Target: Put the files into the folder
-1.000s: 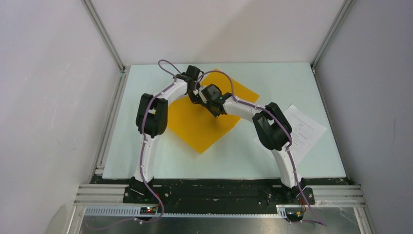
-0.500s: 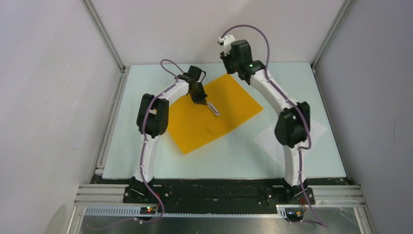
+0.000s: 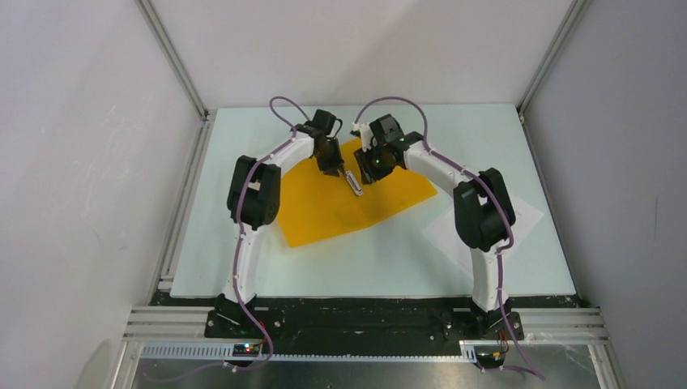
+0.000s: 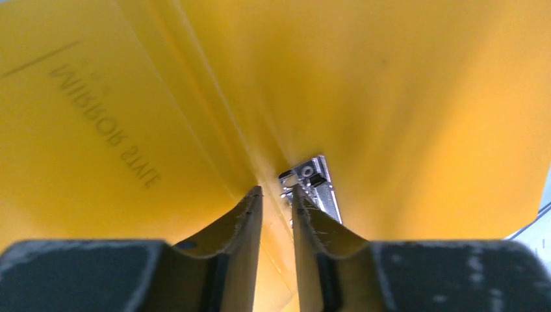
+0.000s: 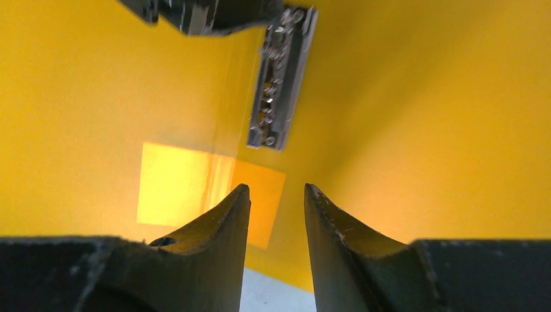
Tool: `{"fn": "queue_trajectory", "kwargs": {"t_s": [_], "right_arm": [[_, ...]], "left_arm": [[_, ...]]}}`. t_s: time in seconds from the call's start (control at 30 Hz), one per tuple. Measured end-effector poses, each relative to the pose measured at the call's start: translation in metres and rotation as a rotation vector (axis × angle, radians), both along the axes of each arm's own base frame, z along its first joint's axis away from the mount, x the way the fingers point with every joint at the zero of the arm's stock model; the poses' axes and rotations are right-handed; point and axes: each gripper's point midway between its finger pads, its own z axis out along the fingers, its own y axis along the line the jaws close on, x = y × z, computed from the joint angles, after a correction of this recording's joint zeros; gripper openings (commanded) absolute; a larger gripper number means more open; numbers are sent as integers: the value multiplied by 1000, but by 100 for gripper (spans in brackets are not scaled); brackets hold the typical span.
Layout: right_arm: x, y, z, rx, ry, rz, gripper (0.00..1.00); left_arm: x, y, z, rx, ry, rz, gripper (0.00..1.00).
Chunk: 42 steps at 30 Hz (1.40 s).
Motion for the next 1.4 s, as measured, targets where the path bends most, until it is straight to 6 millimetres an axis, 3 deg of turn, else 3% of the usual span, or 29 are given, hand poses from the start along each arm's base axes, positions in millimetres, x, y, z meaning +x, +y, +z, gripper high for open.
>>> {"fn": "queue_trajectory", "kwargs": {"t_s": [0.07, 0.2, 0.3, 0.5, 0.7, 0.87, 1.1, 1.23, 1.3, 1.4], "right_arm": [[-17, 2, -16, -21, 62, 8, 42], [-26, 9, -17, -14, 85, 18, 42], [-26, 8, -17, -9, 93, 8, 42], [-18, -2, -17, -2, 97, -23, 39], [-22, -2, -25, -3, 118, -24, 31], [-40, 10, -40, -33, 113, 41, 23], [-79, 29, -64, -126, 56, 178, 22], [-66, 32, -61, -149, -29, 165, 17], [-57, 28, -60, -173, -64, 146, 6], [-49, 22, -60, -210, -99, 123, 1]], "left_arm": [[-2, 1, -1, 11, 7, -2, 42], [-4, 2, 0, 15, 10, -5, 38], [-4, 0, 0, 13, 10, -8, 33], [-11, -11, 0, 6, 15, -32, 33], [-17, -28, -1, -9, 11, -54, 11], [-18, -30, -2, -32, 31, -15, 1], [-19, -35, -2, -67, 66, 48, 0], [-20, -36, -2, -76, 76, 69, 0], [-19, -36, -2, -79, 80, 77, 0], [-19, -36, -2, -84, 84, 84, 0]]}}
